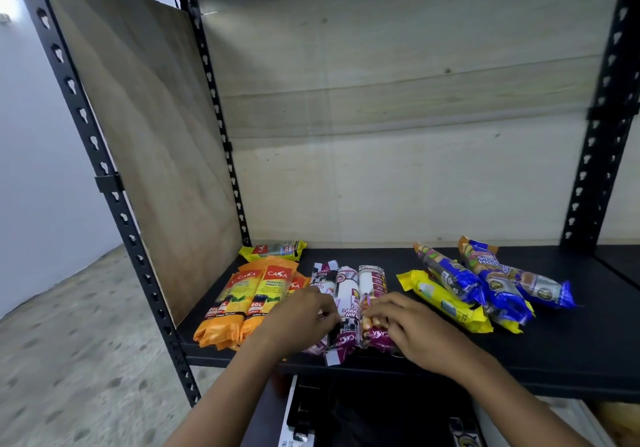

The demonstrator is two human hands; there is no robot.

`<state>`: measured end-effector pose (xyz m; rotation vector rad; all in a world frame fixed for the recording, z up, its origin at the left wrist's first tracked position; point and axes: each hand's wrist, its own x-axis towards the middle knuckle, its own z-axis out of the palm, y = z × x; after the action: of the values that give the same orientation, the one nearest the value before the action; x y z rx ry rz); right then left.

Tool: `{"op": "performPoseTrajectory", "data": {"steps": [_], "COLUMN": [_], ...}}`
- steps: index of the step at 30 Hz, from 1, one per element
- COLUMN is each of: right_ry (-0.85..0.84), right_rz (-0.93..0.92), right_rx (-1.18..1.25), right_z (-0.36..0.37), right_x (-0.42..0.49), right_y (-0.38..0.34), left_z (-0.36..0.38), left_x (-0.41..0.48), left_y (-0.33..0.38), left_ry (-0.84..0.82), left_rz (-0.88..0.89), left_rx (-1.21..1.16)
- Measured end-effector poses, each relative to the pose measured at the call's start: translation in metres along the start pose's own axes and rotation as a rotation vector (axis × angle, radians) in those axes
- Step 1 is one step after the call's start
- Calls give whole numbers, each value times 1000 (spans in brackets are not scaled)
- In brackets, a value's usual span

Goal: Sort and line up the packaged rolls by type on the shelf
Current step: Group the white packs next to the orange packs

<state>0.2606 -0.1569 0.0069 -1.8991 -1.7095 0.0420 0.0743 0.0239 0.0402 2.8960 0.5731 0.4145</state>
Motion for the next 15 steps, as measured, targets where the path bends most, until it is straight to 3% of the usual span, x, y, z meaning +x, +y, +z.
{"op": "performPoseTrajectory", "data": {"steps": [5, 9, 15], "right_ry": [194, 197, 213], "right_rz": [148, 206, 278], "right_rx": [278, 191, 265], "right_z": [27, 34, 33], "right_x": [-3, -9, -6], "right_y": [-10, -13, -6], "left_z": [-20, -22, -10], "left_x": [37, 64, 103], "left_y": [-33, -65, -101], "left_ry": [107, 68, -11], "left_rz": [-32, -154, -289], "left_rx": [51, 106, 172]}}
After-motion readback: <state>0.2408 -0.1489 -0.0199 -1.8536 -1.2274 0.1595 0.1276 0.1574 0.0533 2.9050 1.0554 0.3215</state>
